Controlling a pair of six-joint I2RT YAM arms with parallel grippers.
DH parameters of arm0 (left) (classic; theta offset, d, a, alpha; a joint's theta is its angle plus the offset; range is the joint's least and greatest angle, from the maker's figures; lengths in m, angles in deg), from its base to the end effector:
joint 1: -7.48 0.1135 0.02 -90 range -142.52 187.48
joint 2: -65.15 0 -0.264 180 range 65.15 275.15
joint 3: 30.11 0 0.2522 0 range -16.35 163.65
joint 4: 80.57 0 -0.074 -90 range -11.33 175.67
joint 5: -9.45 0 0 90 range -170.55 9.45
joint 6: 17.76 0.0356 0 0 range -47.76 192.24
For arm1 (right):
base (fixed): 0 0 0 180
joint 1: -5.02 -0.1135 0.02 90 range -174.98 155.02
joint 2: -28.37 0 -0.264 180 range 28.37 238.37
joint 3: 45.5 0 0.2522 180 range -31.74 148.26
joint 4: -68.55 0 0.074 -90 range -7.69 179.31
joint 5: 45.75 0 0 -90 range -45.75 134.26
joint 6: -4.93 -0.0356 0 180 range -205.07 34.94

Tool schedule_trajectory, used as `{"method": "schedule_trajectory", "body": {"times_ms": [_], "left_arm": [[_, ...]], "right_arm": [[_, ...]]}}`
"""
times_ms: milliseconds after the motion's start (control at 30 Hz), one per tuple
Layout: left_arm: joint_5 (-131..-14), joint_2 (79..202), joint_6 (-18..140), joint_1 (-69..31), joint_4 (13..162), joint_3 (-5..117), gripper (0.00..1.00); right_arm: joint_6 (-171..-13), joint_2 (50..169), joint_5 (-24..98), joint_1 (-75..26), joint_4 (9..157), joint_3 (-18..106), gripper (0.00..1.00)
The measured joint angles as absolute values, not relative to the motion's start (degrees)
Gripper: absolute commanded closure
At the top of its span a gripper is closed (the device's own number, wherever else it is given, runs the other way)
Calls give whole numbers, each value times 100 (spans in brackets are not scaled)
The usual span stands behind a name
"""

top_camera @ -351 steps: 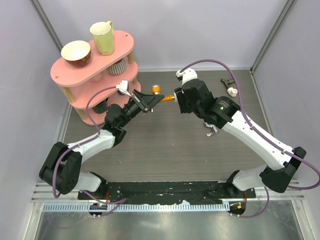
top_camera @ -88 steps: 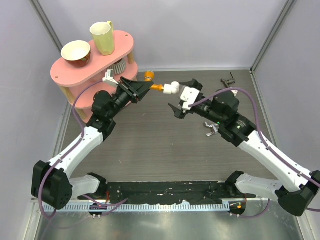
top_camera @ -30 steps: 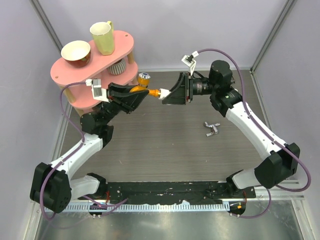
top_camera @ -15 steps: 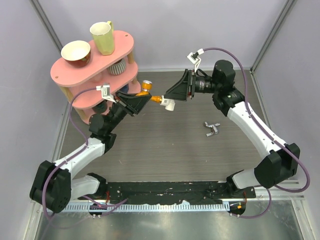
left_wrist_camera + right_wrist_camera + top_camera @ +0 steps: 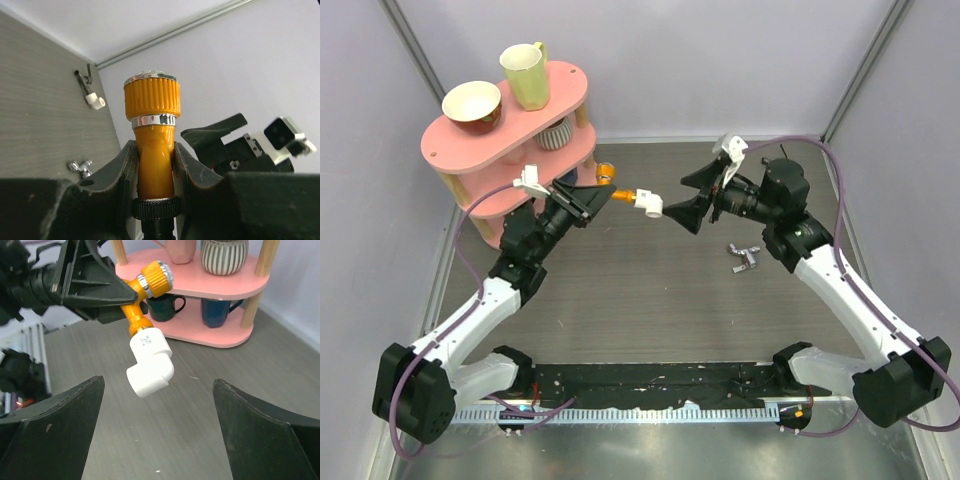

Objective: Install the water faucets

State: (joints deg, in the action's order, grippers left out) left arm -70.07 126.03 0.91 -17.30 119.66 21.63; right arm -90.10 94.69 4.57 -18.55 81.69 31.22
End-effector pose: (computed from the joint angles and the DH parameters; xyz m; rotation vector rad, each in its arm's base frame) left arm 0.2220 -0.1096 0.3250 -0.4539 1.4923 -1.4960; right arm 0.2323 0.1261 0.3960 -0.8005 1.4898 0.9357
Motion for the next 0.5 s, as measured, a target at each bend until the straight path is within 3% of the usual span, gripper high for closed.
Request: {"method": "schedule_trajectory", "body": {"times_ms": [500], "left_arm": [[-6699, 12741, -580, -1732, 11363, 2491, 100]], "right_arm": [[-6344, 9620, 1122, -2883, 8617, 3205, 6]]}}
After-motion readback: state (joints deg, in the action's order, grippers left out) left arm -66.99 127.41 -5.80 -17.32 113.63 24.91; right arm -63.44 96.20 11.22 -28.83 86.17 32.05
